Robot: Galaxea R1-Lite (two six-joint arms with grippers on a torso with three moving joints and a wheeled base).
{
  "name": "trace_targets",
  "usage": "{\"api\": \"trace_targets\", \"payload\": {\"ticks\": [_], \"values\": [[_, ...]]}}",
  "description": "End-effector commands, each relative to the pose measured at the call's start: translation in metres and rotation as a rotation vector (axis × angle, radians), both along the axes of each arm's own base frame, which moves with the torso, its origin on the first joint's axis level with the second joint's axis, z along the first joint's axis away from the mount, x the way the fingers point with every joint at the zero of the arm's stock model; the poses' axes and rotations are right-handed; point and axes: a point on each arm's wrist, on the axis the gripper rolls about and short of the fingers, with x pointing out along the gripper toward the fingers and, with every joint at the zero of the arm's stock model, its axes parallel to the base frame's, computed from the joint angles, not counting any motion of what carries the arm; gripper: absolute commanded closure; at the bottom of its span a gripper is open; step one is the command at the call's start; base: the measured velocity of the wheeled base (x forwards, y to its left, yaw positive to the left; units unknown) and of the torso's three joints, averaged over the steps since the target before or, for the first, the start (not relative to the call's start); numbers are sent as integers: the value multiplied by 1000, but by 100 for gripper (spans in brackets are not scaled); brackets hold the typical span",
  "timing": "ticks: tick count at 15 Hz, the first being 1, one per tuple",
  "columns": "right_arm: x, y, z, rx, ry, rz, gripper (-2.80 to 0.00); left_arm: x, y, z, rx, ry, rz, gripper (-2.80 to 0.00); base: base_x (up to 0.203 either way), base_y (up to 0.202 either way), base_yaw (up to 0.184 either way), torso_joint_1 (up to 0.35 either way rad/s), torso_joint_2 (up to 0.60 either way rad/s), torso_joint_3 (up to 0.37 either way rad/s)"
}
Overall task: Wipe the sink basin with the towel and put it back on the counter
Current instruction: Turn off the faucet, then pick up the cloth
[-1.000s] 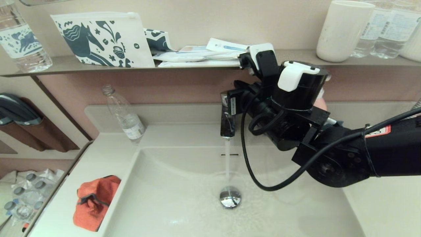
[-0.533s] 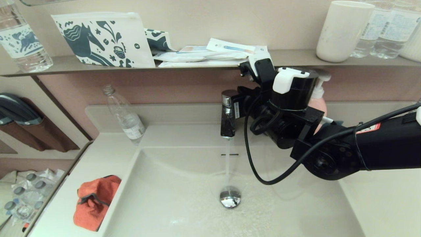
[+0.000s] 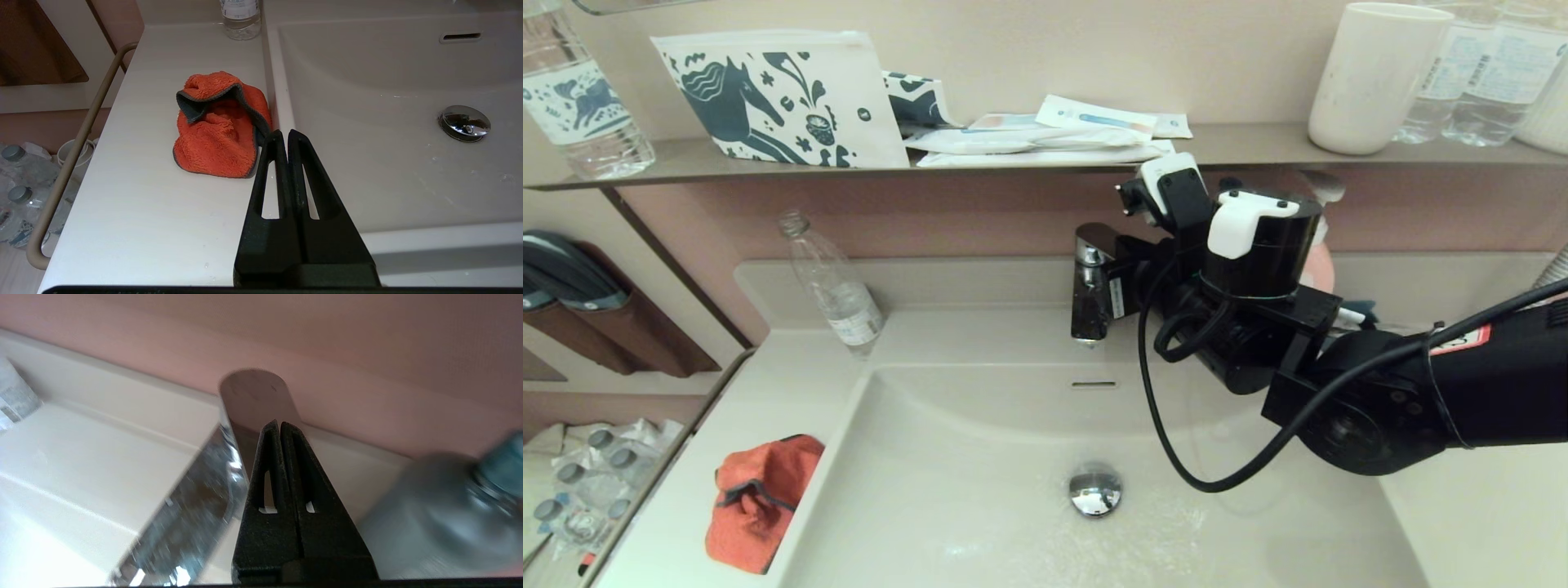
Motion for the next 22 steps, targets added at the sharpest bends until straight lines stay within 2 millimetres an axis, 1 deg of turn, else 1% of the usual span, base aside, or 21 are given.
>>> {"api": "trace_targets", "payload": {"ticks": [1,3,5,9,11,15,18,20,22], "values": [[-12,-10,7,1,-4,-3,0,0,0,0,0,1,0,0,0,0,0,0,0,0],[-20,-17,4,-16,15,-6,0,0,0,0,0,1,0,0,0,0,0,0,0,0],[-36,-27,-1,-37,38,0,0,0,0,0,0,1,0,0,0,0,0,0,0,0],[-63,-46,18,-9,6,1,0,0,0,0,0,1,0,0,0,0,0,0,0,0],[-79,-63,16,-15,16,-6,0,0,0,0,0,1,0,0,0,0,0,0,0,0],[-114,-116,9,19,35,-69,0,0,0,0,0,1,0,0,0,0,0,0,0,0],[-126,-167,2,46,36,-226,0,0,0,0,0,1,0,0,0,0,0,0,0,0],[-137,-190,0,111,32,-304,0,0,0,0,0,1,0,0,0,0,0,0,0,0],[-146,-210,-12,122,49,-391,0,0,0,0,0,1,0,0,0,0,0,0,0,0]]}}
